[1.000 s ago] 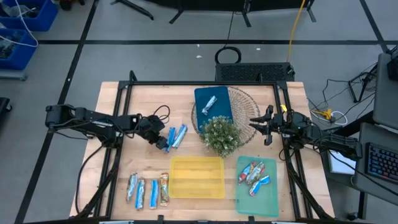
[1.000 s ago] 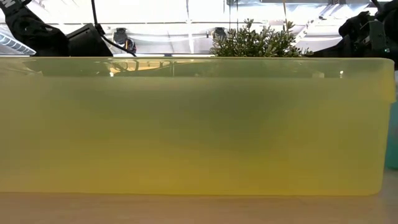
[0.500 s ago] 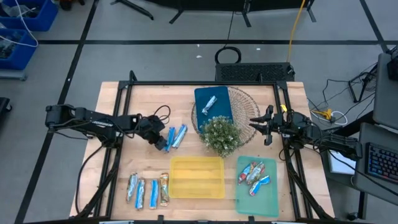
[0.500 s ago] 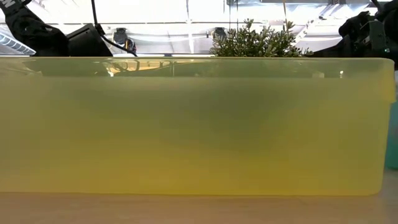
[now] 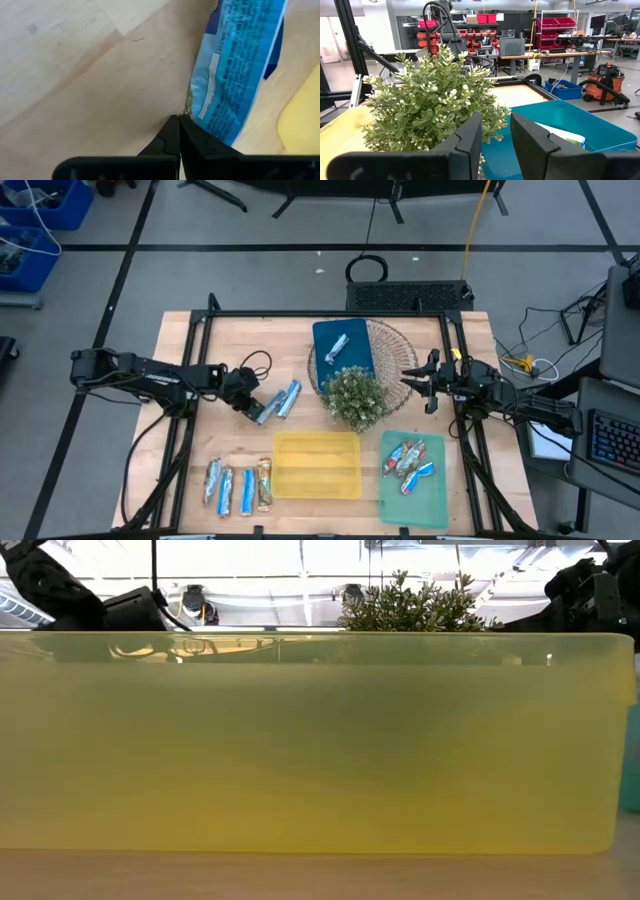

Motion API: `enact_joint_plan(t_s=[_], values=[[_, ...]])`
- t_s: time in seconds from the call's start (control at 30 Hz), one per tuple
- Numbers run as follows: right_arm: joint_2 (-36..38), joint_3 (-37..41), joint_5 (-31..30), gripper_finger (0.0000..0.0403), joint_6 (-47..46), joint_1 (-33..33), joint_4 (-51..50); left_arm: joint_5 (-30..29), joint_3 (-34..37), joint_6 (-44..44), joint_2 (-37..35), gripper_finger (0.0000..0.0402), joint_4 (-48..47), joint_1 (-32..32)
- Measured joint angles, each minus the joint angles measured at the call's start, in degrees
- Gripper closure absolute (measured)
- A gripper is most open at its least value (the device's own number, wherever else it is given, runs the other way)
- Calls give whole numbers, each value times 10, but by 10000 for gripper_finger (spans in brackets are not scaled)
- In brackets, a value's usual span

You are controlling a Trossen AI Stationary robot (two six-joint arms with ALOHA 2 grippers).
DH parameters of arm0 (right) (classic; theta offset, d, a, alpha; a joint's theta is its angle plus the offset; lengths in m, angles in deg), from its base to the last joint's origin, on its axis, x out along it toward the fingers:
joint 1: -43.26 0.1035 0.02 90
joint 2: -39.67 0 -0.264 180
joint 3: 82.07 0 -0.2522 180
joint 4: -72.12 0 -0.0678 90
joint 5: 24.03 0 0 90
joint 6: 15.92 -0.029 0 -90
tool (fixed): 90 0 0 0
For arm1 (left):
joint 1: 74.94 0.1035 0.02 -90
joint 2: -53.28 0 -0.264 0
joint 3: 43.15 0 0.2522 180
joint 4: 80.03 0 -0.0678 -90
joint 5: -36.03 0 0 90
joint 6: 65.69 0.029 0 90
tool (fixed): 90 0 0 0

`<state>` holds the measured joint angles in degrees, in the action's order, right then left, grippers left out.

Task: Pick and place Granola Bars by type
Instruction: Put the blue granola bar into the blue bin

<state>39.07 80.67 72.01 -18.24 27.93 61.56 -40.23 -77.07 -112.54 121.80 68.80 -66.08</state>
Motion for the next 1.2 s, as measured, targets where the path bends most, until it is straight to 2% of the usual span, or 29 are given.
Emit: enact_joint_plan(t_s=[0.1,0.3,0.4,0.63,0.9,1.07,1.2], values=[[0,0,0,309,0,0,0,7,-10,21,-5,396,-9,0],[0,0,0,309,0,0,0,-96,-60,44,-11,399,-199,4],[0,0,0,309,0,0,0,-126,-71,32,-10,399,-245,5],[-1,0,0,309,0,0,0,-127,-93,47,-11,398,-246,4],[-1,0,0,309,0,0,0,-105,-149,157,-11,385,-245,1],[-1,0,0,309,0,0,0,-78,-181,268,-11,354,-243,-49],[-1,0,0,309,0,0,0,-104,-189,273,-9,328,-223,-103]])
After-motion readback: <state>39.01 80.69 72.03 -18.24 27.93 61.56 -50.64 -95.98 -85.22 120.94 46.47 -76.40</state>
